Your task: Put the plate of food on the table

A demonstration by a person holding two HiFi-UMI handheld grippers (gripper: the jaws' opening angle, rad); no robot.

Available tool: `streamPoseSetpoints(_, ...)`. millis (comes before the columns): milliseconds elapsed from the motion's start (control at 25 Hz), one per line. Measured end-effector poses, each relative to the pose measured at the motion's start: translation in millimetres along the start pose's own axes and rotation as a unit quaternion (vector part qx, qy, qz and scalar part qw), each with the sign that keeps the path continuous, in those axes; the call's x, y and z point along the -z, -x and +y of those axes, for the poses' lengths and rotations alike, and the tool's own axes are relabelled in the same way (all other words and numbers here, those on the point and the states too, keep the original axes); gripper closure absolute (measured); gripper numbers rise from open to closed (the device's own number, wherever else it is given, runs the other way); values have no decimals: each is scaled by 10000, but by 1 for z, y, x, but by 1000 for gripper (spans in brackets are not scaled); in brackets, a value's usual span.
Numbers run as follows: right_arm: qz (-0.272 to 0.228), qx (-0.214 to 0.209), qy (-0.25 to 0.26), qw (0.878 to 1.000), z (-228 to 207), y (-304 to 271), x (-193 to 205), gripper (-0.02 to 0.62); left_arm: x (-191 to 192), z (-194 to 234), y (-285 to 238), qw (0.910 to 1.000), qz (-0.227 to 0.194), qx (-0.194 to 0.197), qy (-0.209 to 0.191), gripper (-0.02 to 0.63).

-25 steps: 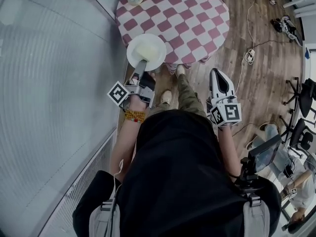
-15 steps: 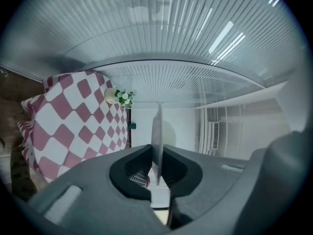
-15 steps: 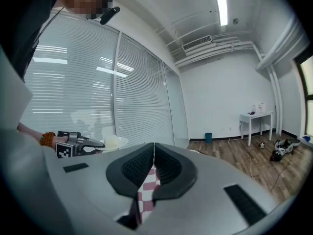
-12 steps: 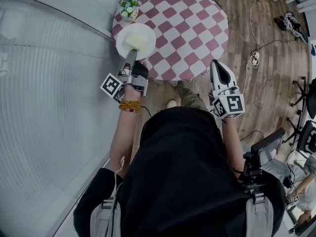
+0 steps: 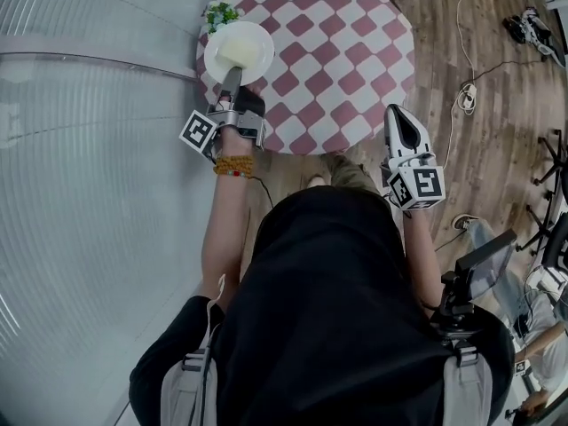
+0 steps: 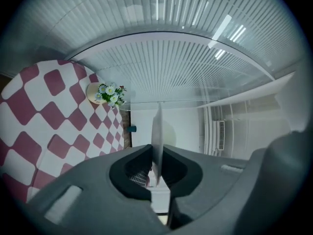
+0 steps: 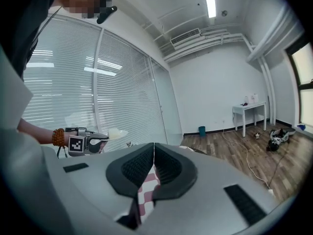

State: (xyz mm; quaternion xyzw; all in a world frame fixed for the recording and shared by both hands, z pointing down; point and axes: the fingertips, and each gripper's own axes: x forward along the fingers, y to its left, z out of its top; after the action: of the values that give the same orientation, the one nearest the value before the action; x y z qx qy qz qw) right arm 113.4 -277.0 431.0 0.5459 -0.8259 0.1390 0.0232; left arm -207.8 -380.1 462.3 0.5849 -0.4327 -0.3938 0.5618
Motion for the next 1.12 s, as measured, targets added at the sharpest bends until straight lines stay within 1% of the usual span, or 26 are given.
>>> streamPoseSetpoints(80, 15, 9, -41, 10000, -6, -7, 1, 584, 2, 15, -10, 9997, 26, -195, 110, 586)
streamPoseSetpoints(200, 40, 38, -88, 9999, -17, -16, 2, 584, 5, 39, -22, 9987, 77, -493, 103, 586)
streamPoseSetpoints(280, 83, 65, -114, 9999, -26, -23, 3, 584, 4, 55, -29, 9974, 41, -693, 185, 586)
streamPoseSetpoints(400, 146, 85, -149, 9997, -39, -33, 5, 584, 4, 68, -44, 9964, 8, -810, 267, 586)
streamPoseSetpoints(640, 175, -1, -152, 9997, -58, -56, 7, 584, 3, 103, -71, 9933, -40, -1121, 282, 586)
streamPoseSetpoints(760, 194, -1, -122, 9997, -73, -72, 12, 584, 2, 120, -85, 9918, -77, -1233, 339, 586)
streamPoseSetpoints(880, 296, 63, -200, 9993, -89, -87, 22, 584, 1, 140, -100, 9894, -127, -1396, 381, 586)
streamPoseSetpoints(1000, 431, 18, -229, 9988, -89, -94, 34, 584, -1, 152, -102, 9865, -203, -1560, 463, 586)
streamPoseSetpoints(1120, 498, -70, -180, 9986, -85, -104, 37, 584, -4, 165, -106, 9845, -259, -1646, 546, 586)
